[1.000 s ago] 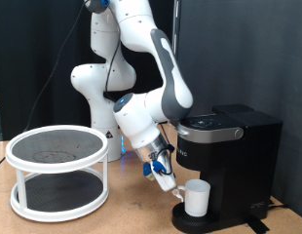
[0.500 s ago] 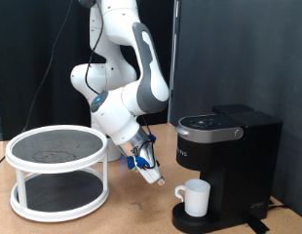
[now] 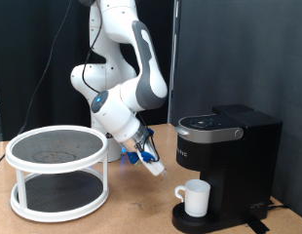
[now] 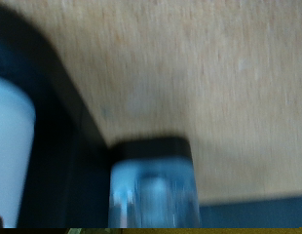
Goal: Make a cup of coffee with the keurig machine
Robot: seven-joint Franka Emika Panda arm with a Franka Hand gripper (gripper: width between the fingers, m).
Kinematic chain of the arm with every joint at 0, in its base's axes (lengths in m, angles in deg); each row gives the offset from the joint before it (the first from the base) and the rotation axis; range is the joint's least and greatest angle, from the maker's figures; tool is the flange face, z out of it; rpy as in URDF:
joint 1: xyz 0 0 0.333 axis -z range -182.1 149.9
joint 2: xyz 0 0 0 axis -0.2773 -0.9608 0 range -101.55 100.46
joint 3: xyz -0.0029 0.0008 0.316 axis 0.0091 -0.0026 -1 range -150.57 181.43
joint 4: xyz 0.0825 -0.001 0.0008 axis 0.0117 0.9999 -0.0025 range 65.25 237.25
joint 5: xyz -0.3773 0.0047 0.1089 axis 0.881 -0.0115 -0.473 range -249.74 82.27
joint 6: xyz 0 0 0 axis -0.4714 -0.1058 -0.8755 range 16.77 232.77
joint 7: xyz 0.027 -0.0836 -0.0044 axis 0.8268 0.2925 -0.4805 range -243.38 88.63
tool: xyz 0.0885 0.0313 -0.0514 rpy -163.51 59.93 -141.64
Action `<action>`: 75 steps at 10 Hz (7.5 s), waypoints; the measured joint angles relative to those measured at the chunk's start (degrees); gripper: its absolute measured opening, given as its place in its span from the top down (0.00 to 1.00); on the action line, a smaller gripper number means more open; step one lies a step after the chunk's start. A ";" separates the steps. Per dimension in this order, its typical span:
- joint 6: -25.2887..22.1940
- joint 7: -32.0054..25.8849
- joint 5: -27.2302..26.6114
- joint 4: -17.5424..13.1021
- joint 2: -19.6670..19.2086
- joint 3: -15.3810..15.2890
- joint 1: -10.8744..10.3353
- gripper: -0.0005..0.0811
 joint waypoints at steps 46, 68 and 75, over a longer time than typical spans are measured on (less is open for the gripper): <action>-37.00 -9.21 4.91 -16.45 21.95 -0.52 -3.10 0.09; -20.37 -3.25 42.56 -21.35 18.99 -11.91 -3.42 0.09; 4.02 13.92 42.97 -13.29 22.53 -17.67 -0.40 0.09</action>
